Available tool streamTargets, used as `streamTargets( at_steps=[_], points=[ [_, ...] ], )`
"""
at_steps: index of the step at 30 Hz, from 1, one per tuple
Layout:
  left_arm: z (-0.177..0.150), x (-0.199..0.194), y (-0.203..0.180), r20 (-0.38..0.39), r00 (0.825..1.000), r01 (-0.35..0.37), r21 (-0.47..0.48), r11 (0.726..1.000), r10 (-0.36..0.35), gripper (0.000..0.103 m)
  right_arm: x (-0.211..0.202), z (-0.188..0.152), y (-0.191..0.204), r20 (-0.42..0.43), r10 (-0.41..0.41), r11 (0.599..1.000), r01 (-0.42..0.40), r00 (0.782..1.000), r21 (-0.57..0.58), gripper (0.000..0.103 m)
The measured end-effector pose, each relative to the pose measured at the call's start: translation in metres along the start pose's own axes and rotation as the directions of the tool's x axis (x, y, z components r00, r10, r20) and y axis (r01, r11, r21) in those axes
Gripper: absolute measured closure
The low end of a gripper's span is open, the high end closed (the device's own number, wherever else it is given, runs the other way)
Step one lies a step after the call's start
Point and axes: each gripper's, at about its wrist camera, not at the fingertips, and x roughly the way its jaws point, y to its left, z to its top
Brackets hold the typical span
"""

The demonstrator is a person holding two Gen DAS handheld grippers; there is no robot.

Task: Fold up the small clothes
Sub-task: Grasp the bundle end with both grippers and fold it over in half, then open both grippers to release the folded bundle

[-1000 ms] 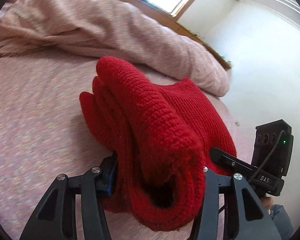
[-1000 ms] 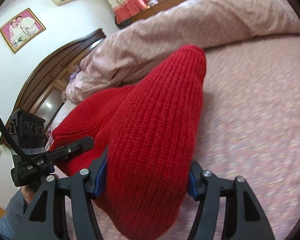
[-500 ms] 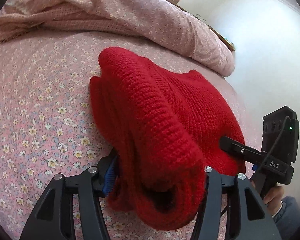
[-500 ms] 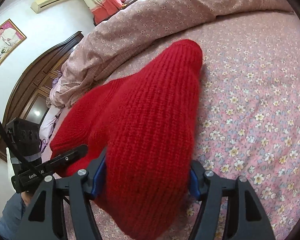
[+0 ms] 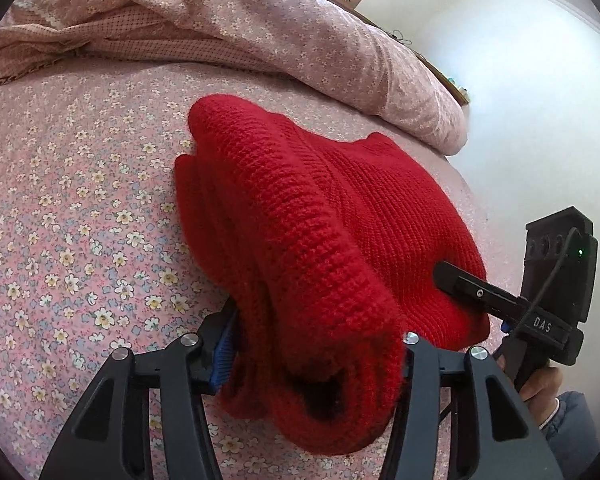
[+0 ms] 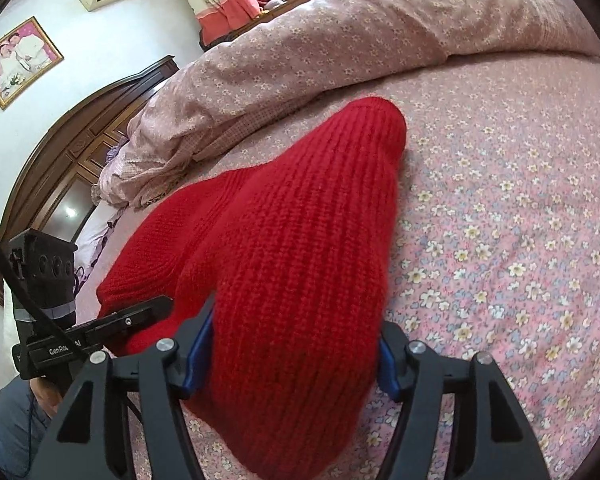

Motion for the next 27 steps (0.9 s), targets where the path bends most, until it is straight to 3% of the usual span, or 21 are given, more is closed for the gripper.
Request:
streamTargets(
  at_steps=[19, 24, 27],
  points=[
    [-0.009, -0.008, -0.001, -0.007, 0.999, -0.032, 0.004, 0.999, 0.032, 0.05, 0.004, -0.002, -0.008, -0.03, 0.005, 0.997, -0.002, 1.0, 0.072, 0.027],
    [-0.007, -0.023, -0.009, 0.033, 0.995, -0.096, 0.05, 0.994, 0.094, 0.05, 0.002, -0.001, -0.008, -0.038, -0.011, 0.996, 0.014, 0.999, 0.085, 0.023],
    [-0.006, -0.044, -0.021, 0.115, 0.984, -0.152, 0.112, 0.982, 0.139, 0.05, -0.003, 0.0, -0.005, -0.025, -0.038, 0.996, 0.04, 0.999, 0.074, 0.021]
  ],
)
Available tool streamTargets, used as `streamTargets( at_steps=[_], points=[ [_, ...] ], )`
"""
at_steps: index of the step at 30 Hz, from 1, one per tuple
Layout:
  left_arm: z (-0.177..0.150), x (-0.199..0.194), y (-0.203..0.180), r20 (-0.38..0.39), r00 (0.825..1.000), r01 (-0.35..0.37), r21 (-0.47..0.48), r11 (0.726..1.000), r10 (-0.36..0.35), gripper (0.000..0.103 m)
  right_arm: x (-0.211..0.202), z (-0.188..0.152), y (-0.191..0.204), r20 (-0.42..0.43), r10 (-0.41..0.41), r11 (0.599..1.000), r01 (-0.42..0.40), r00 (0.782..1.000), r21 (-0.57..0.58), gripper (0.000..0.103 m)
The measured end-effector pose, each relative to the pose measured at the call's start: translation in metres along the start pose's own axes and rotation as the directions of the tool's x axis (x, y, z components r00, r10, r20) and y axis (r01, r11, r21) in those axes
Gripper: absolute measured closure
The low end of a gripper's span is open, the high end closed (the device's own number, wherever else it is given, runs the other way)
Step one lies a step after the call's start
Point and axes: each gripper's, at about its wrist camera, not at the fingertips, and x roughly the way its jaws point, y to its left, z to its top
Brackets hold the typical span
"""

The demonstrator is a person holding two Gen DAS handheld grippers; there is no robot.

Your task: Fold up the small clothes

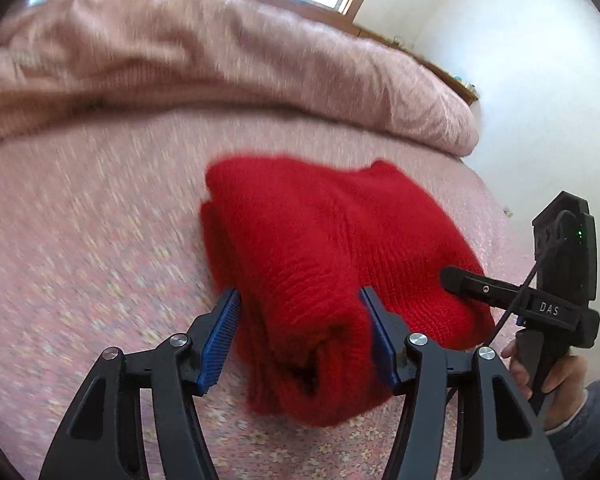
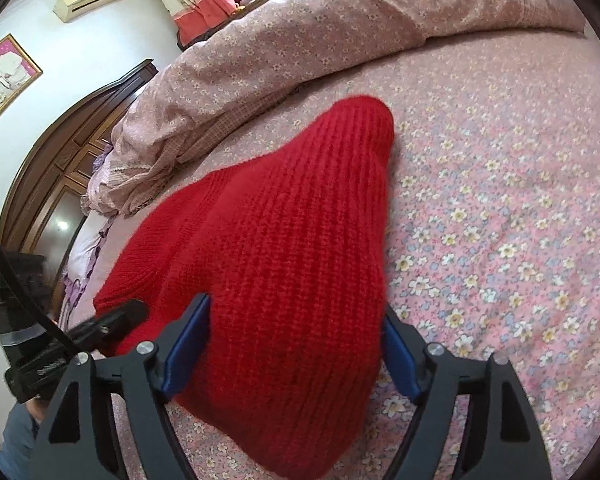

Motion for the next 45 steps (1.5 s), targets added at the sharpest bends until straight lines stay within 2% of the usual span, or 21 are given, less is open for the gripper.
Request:
streamTargets(
  at_steps=[4, 9, 10, 11, 12, 13, 14, 17, 19, 21, 24, 26, 32, 36, 45],
  points=[
    [0.008, -0.024, -0.006, 0.075, 0.997, -0.028, 0.052, 0.998, 0.024, 0.05, -0.014, 0.0, 0.004, 0.055, -0.024, 1.0, 0.025, 0.998, -0.013, 0.021],
    [0.009, -0.041, -0.008, 0.13, 0.991, -0.026, 0.057, 0.998, 0.019, 0.05, -0.043, 0.0, 0.01, 0.16, -0.049, 0.998, 0.056, 0.986, -0.041, 0.023],
    [0.01, -0.041, -0.01, 0.138, 0.99, -0.021, 0.06, 0.998, 0.012, 0.051, -0.052, 0.0, 0.013, 0.189, -0.042, 0.997, 0.053, 0.981, -0.053, 0.033],
    [0.009, -0.042, -0.011, 0.143, 0.99, -0.013, 0.064, 0.998, 0.004, 0.054, -0.058, 0.0, 0.016, 0.208, -0.025, 0.997, 0.04, 0.978, -0.069, 0.051],
    [0.009, -0.041, -0.012, 0.144, 0.99, -0.01, 0.069, 0.998, 0.0, 0.056, -0.064, 0.0, 0.02, 0.219, -0.011, 0.996, 0.03, 0.976, -0.086, 0.062],
    [0.008, -0.04, -0.014, 0.14, 0.99, -0.008, 0.075, 0.997, -0.002, 0.062, -0.069, -0.002, 0.026, 0.224, -0.005, 0.993, 0.03, 0.975, -0.11, 0.079],
    [0.007, -0.038, -0.016, 0.136, 0.991, -0.009, 0.081, 0.997, -0.002, 0.067, -0.071, -0.004, 0.031, 0.222, -0.002, 0.991, 0.032, 0.975, -0.131, 0.089],
    [0.002, -0.031, -0.023, 0.127, 0.992, -0.009, 0.113, 0.993, -0.005, 0.073, -0.07, -0.012, 0.046, 0.198, 0.014, 0.979, 0.027, 0.98, -0.203, 0.092],
    [-0.001, -0.024, -0.027, 0.122, 0.992, -0.034, 0.139, 0.99, 0.017, 0.073, -0.063, -0.018, 0.055, 0.166, -0.004, 0.967, 0.046, 0.986, -0.25, 0.092],
    [-0.004, -0.017, -0.028, 0.112, 0.993, -0.045, 0.15, 0.988, 0.028, 0.073, -0.052, -0.026, 0.057, 0.125, -0.054, 0.956, 0.087, 0.991, -0.282, 0.092],
    [-0.007, 0.002, -0.024, 0.038, 0.998, -0.053, 0.151, 0.987, 0.048, 0.073, -0.033, -0.034, 0.051, 0.068, -0.134, 0.944, 0.149, 0.989, -0.296, 0.097],
    [-0.009, 0.011, -0.022, 0.019, 0.997, -0.078, 0.159, 0.984, 0.076, 0.073, -0.032, -0.038, 0.051, 0.078, -0.128, 0.94, 0.146, 0.989, -0.309, 0.097],
    [-0.007, 0.005, -0.025, 0.022, 0.997, -0.071, 0.162, 0.984, 0.068, 0.073, -0.054, -0.036, 0.047, 0.132, -0.061, 0.962, 0.093, 0.989, -0.255, 0.097],
    [-0.011, 0.016, -0.021, -0.025, 0.997, -0.069, 0.161, 0.985, 0.074, 0.073, -0.039, -0.039, 0.039, 0.072, -0.096, 0.96, 0.111, 0.993, -0.256, 0.097],
    [-0.015, 0.016, -0.024, -0.019, 0.995, -0.091, 0.187, 0.978, 0.096, 0.073, -0.037, -0.04, 0.038, 0.078, -0.078, 0.961, 0.096, 0.994, -0.258, 0.097]
  ],
)
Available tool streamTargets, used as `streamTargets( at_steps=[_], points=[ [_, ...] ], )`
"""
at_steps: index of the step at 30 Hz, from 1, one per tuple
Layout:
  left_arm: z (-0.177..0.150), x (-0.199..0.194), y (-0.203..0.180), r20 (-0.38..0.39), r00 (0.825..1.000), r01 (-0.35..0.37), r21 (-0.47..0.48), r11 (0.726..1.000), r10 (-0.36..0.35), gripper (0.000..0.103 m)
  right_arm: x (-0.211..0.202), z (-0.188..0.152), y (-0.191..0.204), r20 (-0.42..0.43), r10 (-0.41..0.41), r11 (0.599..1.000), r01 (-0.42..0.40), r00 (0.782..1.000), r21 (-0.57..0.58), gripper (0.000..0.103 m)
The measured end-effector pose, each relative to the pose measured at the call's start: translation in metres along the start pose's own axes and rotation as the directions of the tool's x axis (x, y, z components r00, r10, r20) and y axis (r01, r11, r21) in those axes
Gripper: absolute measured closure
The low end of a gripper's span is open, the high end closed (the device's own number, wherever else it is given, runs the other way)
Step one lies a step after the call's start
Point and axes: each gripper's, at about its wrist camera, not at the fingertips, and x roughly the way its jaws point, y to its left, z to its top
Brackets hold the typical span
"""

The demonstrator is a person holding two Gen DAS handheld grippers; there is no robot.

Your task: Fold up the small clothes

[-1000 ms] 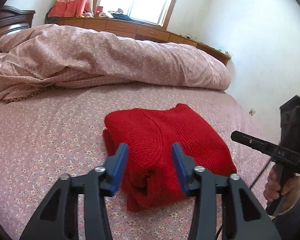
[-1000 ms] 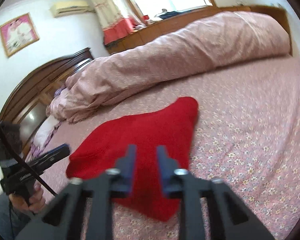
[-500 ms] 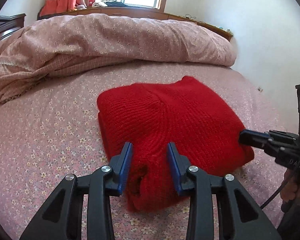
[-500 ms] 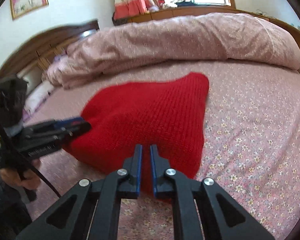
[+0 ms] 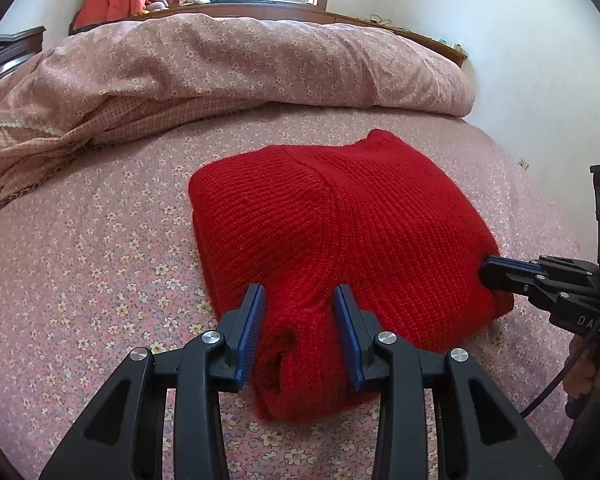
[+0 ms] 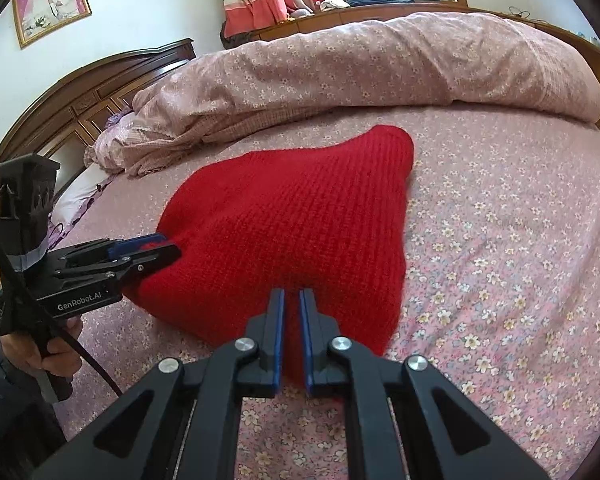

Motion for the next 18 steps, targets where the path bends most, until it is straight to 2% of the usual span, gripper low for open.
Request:
streamTargets(
  at_steps=[4, 6, 9, 10, 11, 12, 13, 14, 16, 18],
  points=[
    [0.001, -0.008, -0.008, 0.037, 0.998, -0.06, 0.046, 0.997, 0.059, 0.073, -0.004, 0.001, 0.001, 0.027, -0.001, 1.0, 0.0, 1.0, 0.024, 0.097],
    [-0.001, -0.02, -0.017, 0.097, 0.99, -0.109, 0.078, 0.991, 0.101, 0.073, -0.008, 0.0, 0.003, 0.058, -0.008, 1.0, 0.007, 0.998, 0.026, 0.092],
    [-0.005, -0.041, -0.028, 0.202, 0.973, -0.135, 0.109, 0.985, 0.111, 0.07, -0.021, -0.004, 0.015, 0.143, -0.034, 0.999, 0.037, 0.989, -0.018, 0.073],
    [-0.007, -0.048, -0.03, 0.232, 0.966, -0.139, 0.11, 0.984, 0.11, 0.063, -0.026, -0.007, 0.02, 0.183, -0.057, 0.997, 0.065, 0.981, -0.038, 0.063],
    [-0.01, -0.055, -0.032, 0.26, 0.959, -0.144, 0.107, 0.984, 0.113, 0.053, -0.033, -0.012, 0.025, 0.241, -0.085, 0.993, 0.103, 0.967, -0.061, 0.054],
    [-0.012, -0.06, -0.034, 0.278, 0.953, -0.153, 0.102, 0.983, 0.12, 0.047, -0.038, -0.016, 0.029, 0.279, -0.096, 0.989, 0.122, 0.955, -0.078, 0.049],
    [-0.011, -0.063, -0.036, 0.286, 0.95, -0.161, 0.099, 0.982, 0.126, 0.039, -0.044, -0.021, 0.033, 0.323, -0.111, 0.984, 0.149, 0.94, -0.095, 0.037],
    [-0.012, -0.066, -0.037, 0.296, 0.947, -0.162, 0.098, 0.982, 0.127, 0.038, -0.049, -0.026, 0.035, 0.355, -0.125, 0.979, 0.174, 0.927, -0.109, 0.023],
    [-0.016, -0.069, -0.038, 0.308, 0.944, -0.155, 0.099, 0.983, 0.118, 0.038, -0.055, -0.032, 0.038, 0.376, -0.151, 0.97, 0.21, 0.914, -0.121, 0.016],
    [-0.021, -0.071, -0.04, 0.342, 0.932, -0.163, 0.101, 0.982, 0.119, 0.026, -0.06, -0.037, 0.038, 0.383, -0.166, 0.965, 0.229, 0.909, -0.125, 0.011]
  ],
)
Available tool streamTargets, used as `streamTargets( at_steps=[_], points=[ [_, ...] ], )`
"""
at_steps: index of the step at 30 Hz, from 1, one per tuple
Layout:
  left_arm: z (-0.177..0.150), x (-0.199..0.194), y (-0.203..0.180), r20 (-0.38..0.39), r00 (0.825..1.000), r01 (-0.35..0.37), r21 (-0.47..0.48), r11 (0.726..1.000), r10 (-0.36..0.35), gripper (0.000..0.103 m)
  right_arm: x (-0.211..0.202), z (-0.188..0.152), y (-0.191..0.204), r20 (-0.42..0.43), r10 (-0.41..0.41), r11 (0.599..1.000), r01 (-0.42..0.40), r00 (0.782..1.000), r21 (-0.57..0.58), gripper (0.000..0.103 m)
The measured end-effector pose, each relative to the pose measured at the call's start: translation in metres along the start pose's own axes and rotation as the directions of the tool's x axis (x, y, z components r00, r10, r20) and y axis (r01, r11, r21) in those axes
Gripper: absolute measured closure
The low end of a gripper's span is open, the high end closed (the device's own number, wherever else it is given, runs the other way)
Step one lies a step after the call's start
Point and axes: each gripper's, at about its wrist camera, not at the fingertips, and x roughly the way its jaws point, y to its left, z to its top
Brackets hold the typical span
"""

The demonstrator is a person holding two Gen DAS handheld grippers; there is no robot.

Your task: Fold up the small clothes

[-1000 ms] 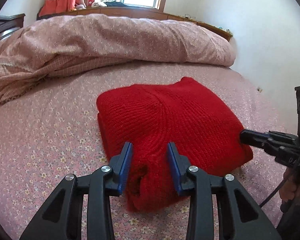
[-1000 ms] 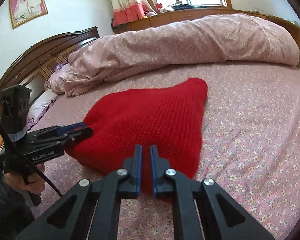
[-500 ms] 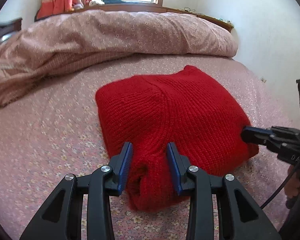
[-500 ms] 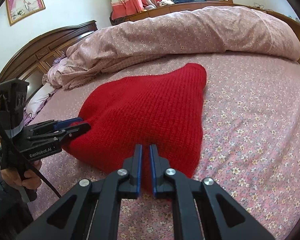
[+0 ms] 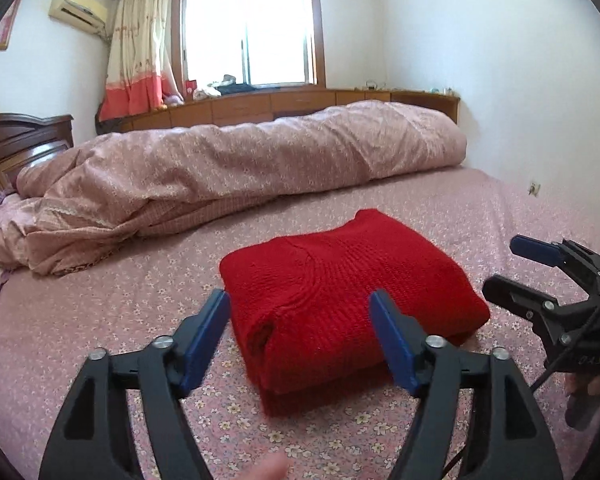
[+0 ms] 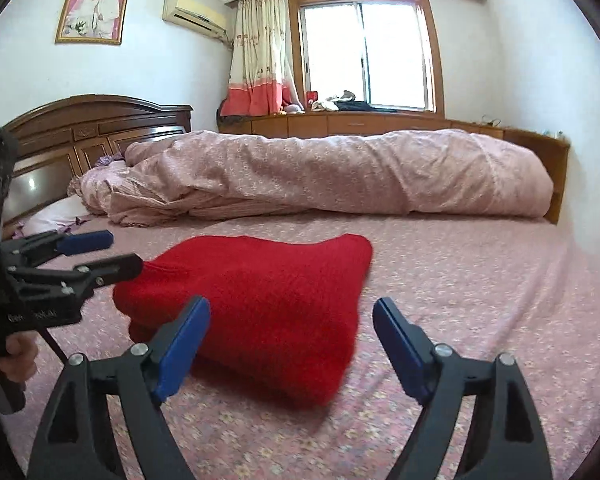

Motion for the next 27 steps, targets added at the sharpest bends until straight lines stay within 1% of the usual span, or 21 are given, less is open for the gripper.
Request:
streamTargets(
  at_steps=[1, 2, 3, 6, 9, 11, 15, 19, 27],
  points=[
    [-0.002, -0.002, -0.001, 0.014, 1.0, -0.01, 0.006, 1.0, 0.01, 0.012, -0.001, -0.002, -0.002, -0.005, -0.009, 1.0, 0.009, 1.0, -0.001, 0.007],
    [-0.006, -0.001, -0.003, 0.025, 0.999, -0.035, 0.01, 0.999, 0.035, 0.004, -0.004, -0.003, -0.004, 0.006, -0.016, 1.0, 0.016, 1.0, 0.002, 0.006],
    [-0.01, 0.0, -0.004, 0.031, 0.998, -0.06, 0.014, 0.998, 0.06, 0.004, -0.007, -0.004, -0.008, 0.028, -0.018, 1.0, 0.017, 0.999, 0.007, 0.006],
    [-0.024, 0.005, -0.004, 0.039, 0.994, -0.099, 0.032, 0.995, 0.098, 0.004, -0.012, -0.01, -0.018, 0.078, -0.015, 0.999, 0.013, 0.997, 0.031, 0.003],
    [-0.03, 0.009, -0.003, 0.052, 0.993, -0.113, 0.05, 0.992, 0.111, 0.004, -0.006, -0.018, -0.022, 0.077, -0.017, 0.998, 0.012, 0.997, 0.064, 0.001],
    [-0.032, 0.013, -0.003, 0.066, 0.993, -0.106, 0.06, 0.993, 0.102, 0.004, 0.0, -0.021, -0.02, 0.048, -0.012, 0.999, 0.01, 0.999, 0.049, 0.001],
    [-0.037, 0.016, 0.0, 0.068, 0.995, -0.075, 0.036, 0.997, 0.073, 0.004, 0.002, -0.021, -0.014, 0.044, 0.015, 1.0, -0.016, 0.999, 0.014, 0.001],
    [-0.038, 0.017, 0.004, 0.061, 0.997, -0.05, 0.012, 0.999, 0.049, 0.004, 0.006, -0.022, -0.012, 0.026, 0.013, 1.0, -0.013, 1.0, 0.009, 0.001],
    [-0.04, 0.017, 0.002, 0.054, 0.998, -0.024, 0.015, 1.0, 0.024, 0.004, 0.014, -0.022, -0.01, -0.006, 0.007, 1.0, -0.007, 1.0, 0.001, 0.0]
  ],
)
